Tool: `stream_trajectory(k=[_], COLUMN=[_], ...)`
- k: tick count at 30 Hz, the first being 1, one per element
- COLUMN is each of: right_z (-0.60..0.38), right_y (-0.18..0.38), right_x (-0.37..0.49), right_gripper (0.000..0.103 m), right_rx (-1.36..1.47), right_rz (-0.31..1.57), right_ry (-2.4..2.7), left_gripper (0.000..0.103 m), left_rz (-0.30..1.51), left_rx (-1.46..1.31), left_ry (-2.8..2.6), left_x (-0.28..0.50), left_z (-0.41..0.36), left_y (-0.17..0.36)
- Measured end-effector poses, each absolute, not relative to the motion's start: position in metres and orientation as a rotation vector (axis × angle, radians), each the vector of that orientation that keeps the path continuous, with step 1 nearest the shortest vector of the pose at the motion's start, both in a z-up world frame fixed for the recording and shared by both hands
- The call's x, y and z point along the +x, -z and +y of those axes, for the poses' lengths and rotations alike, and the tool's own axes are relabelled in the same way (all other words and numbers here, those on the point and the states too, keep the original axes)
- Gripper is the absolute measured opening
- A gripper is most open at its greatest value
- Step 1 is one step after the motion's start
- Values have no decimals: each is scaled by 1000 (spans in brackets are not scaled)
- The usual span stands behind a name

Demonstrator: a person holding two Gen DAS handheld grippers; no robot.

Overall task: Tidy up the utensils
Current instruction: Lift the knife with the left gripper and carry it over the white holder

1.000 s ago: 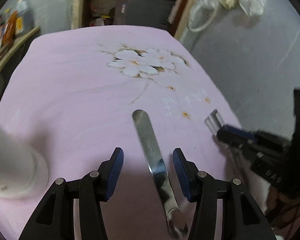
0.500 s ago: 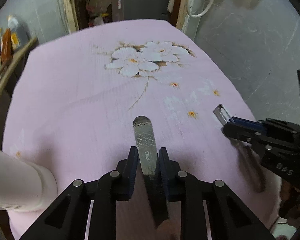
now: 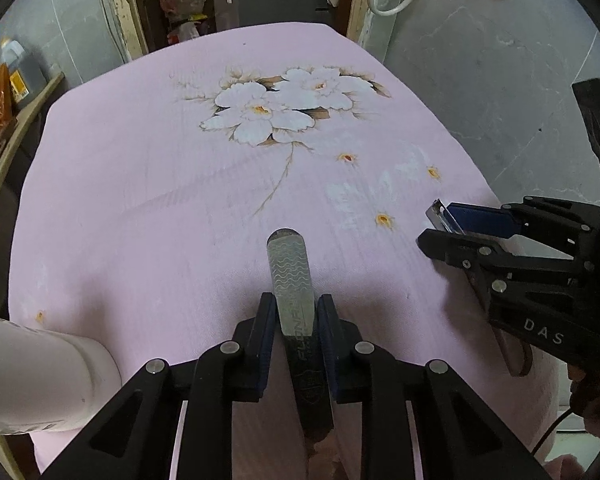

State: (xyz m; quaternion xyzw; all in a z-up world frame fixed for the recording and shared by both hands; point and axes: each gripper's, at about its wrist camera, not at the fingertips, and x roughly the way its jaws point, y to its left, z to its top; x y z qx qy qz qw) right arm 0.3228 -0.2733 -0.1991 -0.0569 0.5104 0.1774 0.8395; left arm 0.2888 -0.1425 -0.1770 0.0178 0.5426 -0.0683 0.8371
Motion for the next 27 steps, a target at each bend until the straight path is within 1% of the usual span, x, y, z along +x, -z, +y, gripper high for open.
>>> stream_trajectory(k=[1,6,8,16,27], right_z=[-276,-293,-296,-306,-295], right_y=[199,196,190,146,118], right_x=[324,323,316,276,241], right_gripper=[12,11,11,11,11], right_rx=[-111,23,46,141,208], right_rz=[1082,1074,1039,802,656], right_ry=[-370,-400,-410,-447,-432], left_gripper=[20,18,18,18,18], left_rz=[1147,1111,1078,913,759], left_rx=[33,-70,-75,-100,-140], left_ry=[145,169,177,204,214], left_x=[289,283,278,250,215], left_z=[-141,-130,-129,-116,-90], left_y=[176,168,160,118,89])
